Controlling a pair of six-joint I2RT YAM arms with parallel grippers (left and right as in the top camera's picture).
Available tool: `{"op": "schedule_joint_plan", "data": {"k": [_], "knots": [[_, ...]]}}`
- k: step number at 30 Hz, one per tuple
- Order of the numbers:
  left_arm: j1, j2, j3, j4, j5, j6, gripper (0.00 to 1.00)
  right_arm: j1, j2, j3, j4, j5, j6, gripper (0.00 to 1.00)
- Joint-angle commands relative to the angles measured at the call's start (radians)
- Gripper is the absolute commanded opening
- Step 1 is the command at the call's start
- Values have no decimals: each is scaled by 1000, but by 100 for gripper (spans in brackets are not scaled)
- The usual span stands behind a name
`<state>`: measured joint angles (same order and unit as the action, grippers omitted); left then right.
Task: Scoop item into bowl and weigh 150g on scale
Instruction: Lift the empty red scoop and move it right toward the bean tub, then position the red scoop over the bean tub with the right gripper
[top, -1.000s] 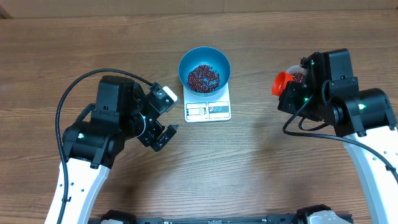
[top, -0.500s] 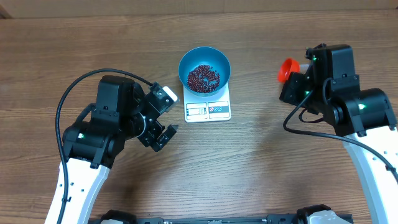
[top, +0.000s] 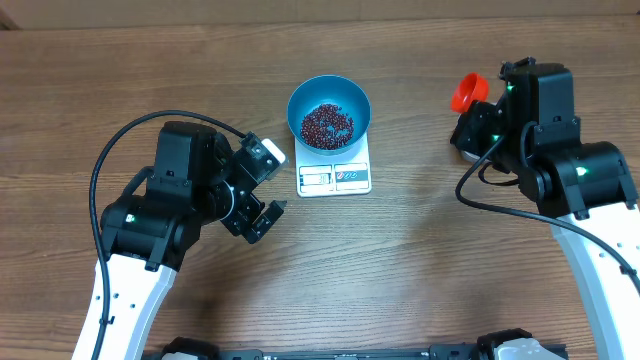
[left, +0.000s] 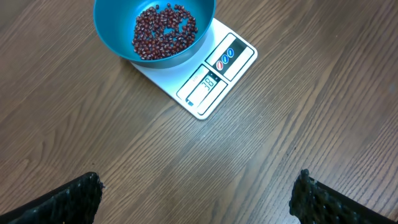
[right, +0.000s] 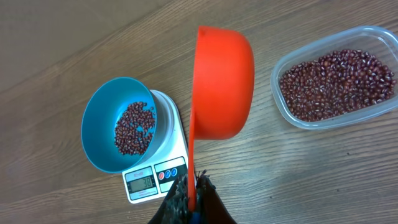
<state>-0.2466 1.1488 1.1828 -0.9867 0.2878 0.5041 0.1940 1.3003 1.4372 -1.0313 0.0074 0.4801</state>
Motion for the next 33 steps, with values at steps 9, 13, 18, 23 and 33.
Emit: {"op": "schedule_joint_plan", "data": {"k": [9, 13, 18, 23, 33], "knots": [[5, 3, 24, 3, -3, -11, 100, -13, 70, 23, 1, 73, 51, 4], [5, 3, 24, 3, -3, -11, 100, -55, 111, 23, -45, 86, 51, 4], [5, 3, 24, 3, -3, -11, 100, -142, 129, 23, -108, 80, 43, 3], [5, 3, 24, 3, -3, -11, 100, -198, 129, 23, -161, 78, 12, 4], [5, 3, 24, 3, -3, -11, 100, -208, 129, 23, -198, 78, -39, 4]]}}
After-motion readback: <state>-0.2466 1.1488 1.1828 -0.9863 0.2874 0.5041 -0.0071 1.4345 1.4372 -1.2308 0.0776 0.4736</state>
